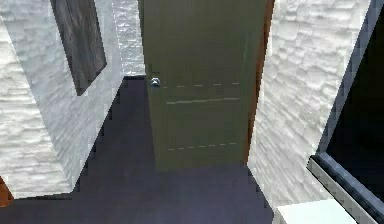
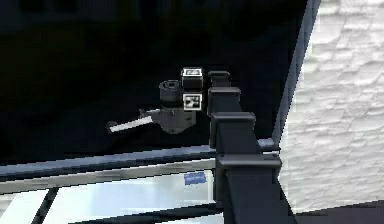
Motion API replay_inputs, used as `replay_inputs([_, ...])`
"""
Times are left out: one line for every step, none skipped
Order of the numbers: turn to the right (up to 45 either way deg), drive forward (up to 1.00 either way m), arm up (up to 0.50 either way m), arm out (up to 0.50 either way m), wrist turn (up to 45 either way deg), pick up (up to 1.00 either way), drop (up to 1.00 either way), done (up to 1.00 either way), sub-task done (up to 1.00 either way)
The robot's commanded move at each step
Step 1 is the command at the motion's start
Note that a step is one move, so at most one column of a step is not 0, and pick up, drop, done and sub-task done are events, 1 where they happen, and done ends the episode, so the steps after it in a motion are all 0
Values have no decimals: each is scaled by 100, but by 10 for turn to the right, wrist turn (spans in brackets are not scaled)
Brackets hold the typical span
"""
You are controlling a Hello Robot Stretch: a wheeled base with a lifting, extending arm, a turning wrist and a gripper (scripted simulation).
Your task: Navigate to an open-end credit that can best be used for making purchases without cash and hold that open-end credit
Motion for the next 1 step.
replay_inputs([0,0,0,0,450,0,0,0,0])
